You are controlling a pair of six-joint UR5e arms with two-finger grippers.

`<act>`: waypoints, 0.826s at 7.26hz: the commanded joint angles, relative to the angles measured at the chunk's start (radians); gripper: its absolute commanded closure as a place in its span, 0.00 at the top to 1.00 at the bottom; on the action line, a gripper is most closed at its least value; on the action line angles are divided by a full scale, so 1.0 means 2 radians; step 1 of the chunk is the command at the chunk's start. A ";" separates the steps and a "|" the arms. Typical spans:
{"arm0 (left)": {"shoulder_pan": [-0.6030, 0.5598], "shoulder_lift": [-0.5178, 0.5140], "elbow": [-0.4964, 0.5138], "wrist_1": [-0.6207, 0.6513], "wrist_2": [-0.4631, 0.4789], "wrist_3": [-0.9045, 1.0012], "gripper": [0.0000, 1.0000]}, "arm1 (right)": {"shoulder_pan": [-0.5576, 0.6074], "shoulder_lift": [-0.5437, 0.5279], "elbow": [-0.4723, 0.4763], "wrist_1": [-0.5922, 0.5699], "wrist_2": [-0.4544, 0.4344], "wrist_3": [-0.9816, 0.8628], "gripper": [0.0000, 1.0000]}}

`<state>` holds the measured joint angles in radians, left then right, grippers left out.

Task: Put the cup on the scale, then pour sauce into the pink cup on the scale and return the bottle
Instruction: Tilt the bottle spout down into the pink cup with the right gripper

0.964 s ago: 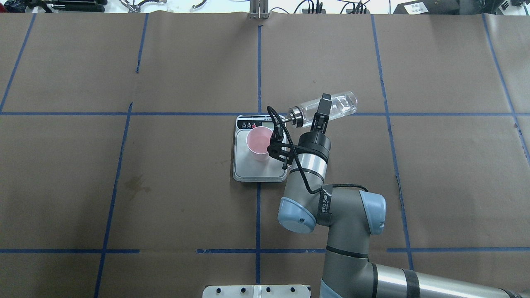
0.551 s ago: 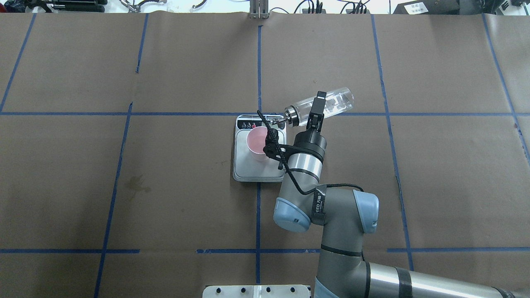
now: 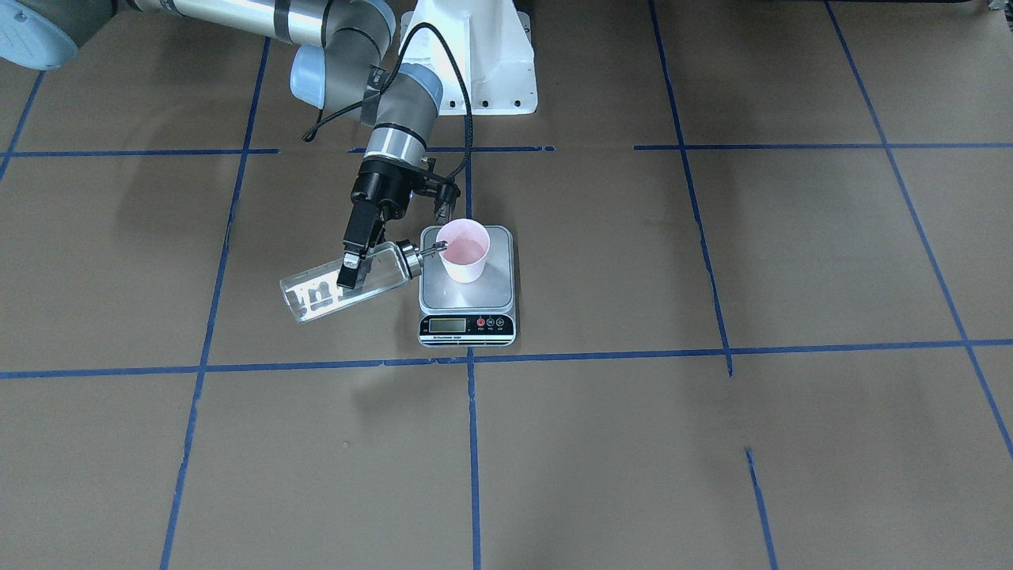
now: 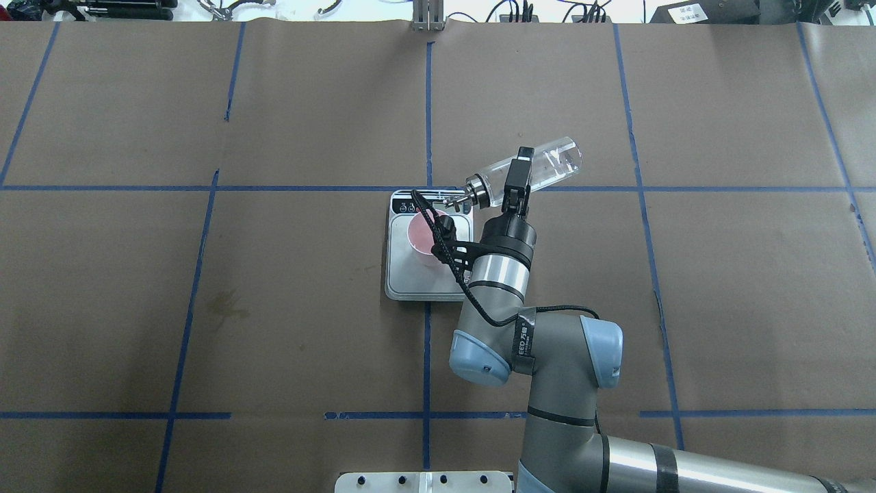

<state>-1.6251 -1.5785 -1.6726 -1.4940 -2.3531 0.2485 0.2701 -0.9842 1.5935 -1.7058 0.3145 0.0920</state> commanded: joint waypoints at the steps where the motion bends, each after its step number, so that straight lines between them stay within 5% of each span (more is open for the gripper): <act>1: 0.000 0.000 0.000 0.000 0.000 0.000 1.00 | -0.002 -0.001 0.001 0.000 -0.008 -0.021 0.00; 6: 0.000 0.000 0.001 0.000 0.000 0.000 1.00 | -0.006 -0.004 0.002 0.001 -0.028 -0.038 0.00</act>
<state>-1.6249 -1.5785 -1.6706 -1.4953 -2.3531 0.2485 0.2584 -0.9906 1.5968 -1.7047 0.2622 0.0225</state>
